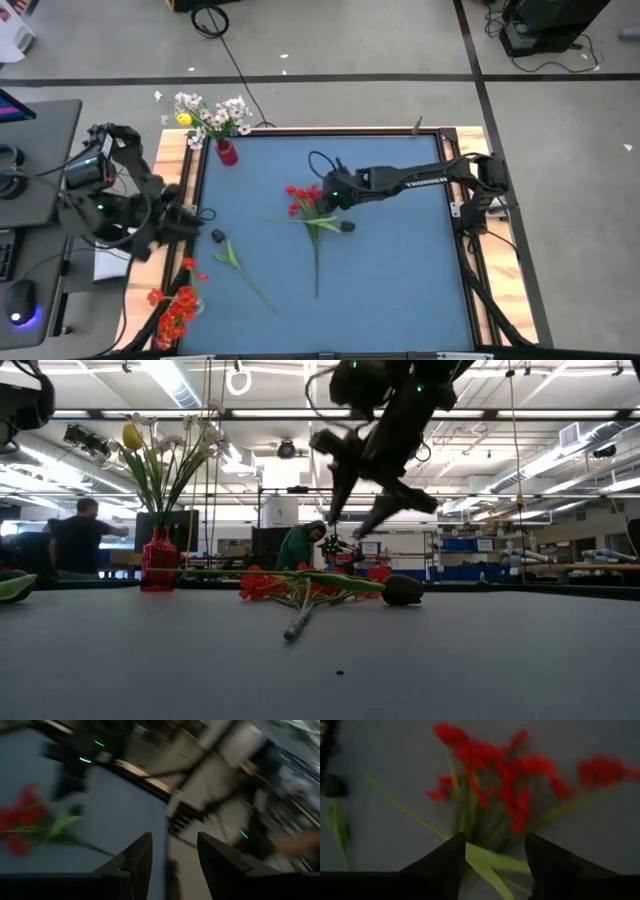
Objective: Sort flowers into vase by color
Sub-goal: Put the right black tulip flower into the transparent vase
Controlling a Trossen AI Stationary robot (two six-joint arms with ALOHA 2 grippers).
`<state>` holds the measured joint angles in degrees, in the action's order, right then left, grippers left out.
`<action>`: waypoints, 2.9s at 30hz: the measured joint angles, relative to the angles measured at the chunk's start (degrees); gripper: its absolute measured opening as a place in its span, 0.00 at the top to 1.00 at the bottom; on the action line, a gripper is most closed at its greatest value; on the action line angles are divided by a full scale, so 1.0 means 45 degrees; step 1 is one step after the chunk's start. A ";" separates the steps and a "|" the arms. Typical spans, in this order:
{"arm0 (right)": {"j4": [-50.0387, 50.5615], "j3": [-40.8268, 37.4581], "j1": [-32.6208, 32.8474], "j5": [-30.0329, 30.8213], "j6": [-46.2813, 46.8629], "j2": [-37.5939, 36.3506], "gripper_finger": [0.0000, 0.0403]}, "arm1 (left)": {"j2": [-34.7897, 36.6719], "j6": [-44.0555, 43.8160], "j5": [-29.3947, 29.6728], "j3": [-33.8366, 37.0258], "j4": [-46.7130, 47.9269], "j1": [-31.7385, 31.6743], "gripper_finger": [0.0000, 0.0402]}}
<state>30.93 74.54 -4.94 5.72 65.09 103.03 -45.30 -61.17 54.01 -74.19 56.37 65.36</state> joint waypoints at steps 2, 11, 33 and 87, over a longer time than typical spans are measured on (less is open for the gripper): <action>0.0144 0.0004 -0.0108 -0.0663 0.0285 0.0356 0.47 | 0.0001 -0.1040 0.0161 0.0121 0.0896 -0.0743 0.60; -0.0318 0.0111 0.0869 -0.0792 -0.1159 0.0893 0.48 | -0.0061 -0.1657 -0.2372 0.1930 0.0966 -0.3778 0.60; 0.0473 0.0112 0.2655 0.1529 0.1527 0.0485 0.53 | -0.1893 0.5634 -0.8033 0.6625 -0.4849 -1.1227 0.60; 0.5316 -0.0748 -0.0746 -0.2625 -0.6149 -0.3512 0.53 | -1.0942 1.5328 -1.2653 0.5741 -1.0507 -1.5474 0.74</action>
<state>54.85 71.18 -8.30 -6.09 37.42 87.22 -94.54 7.80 -2.93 -48.36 9.09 -4.27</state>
